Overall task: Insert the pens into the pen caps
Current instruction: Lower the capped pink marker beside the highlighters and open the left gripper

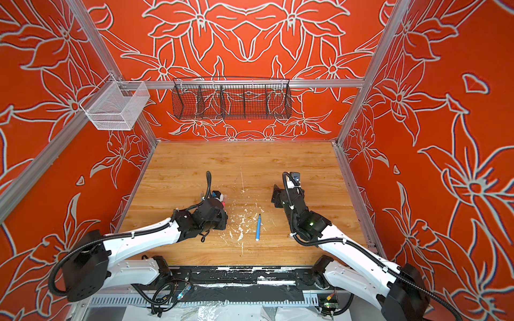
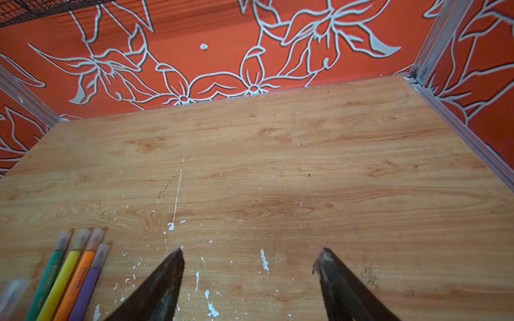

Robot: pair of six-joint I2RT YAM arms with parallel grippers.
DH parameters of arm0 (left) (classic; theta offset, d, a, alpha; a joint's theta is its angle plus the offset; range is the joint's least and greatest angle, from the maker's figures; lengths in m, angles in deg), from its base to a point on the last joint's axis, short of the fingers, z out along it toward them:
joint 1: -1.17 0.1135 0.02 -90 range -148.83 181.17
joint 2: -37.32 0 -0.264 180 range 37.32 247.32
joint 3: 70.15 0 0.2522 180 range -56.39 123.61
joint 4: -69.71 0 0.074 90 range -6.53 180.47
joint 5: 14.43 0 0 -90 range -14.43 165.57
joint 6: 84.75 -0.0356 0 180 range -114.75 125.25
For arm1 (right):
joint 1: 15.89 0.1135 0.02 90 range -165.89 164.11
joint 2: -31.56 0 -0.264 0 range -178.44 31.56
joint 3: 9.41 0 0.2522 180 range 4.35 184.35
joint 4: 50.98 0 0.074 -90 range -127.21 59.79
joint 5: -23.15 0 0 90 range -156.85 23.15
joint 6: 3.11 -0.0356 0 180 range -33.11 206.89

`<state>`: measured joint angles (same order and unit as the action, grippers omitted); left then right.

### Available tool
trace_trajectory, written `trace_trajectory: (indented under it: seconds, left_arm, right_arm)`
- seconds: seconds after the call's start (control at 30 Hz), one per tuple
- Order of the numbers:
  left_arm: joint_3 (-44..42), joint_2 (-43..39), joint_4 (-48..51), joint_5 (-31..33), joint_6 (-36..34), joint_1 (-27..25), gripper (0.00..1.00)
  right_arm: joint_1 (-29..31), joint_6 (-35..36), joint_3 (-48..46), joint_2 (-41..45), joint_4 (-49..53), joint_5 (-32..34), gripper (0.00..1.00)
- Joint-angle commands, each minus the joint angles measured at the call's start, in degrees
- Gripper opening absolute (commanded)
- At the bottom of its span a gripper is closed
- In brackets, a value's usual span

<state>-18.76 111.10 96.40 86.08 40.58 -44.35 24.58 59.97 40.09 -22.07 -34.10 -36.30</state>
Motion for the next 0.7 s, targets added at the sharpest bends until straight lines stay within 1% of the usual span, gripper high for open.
trace_trajectory:
  seconds: [0.0,0.17,0.3,0.5,0.67]
  left_arm:
    - [2.0,3.7,0.2,3.3,-0.6,-0.5,0.0]
    - [4.6,11.4,0.4,4.7,-2.1,-0.9,0.0]
    - [9.8,16.7,6.9,8.3,-1.6,-1.1,0.0]
    - [13.8,20.9,10.2,10.6,-1.6,-1.3,0.0]
    - [14.8,22.2,11.3,12.7,-0.4,-1.8,0.2]
  right_arm:
    - [-0.2,1.2,1.7,0.2,0.0,1.9,0.77]
    - [-0.1,1.4,1.1,0.5,-0.4,2.5,0.75]
    - [-0.2,1.3,0.9,0.7,-0.4,2.6,0.75]
    - [-0.2,1.3,1.0,0.5,-0.6,1.8,0.74]
    - [-0.2,1.3,1.1,0.7,-0.4,1.9,0.74]
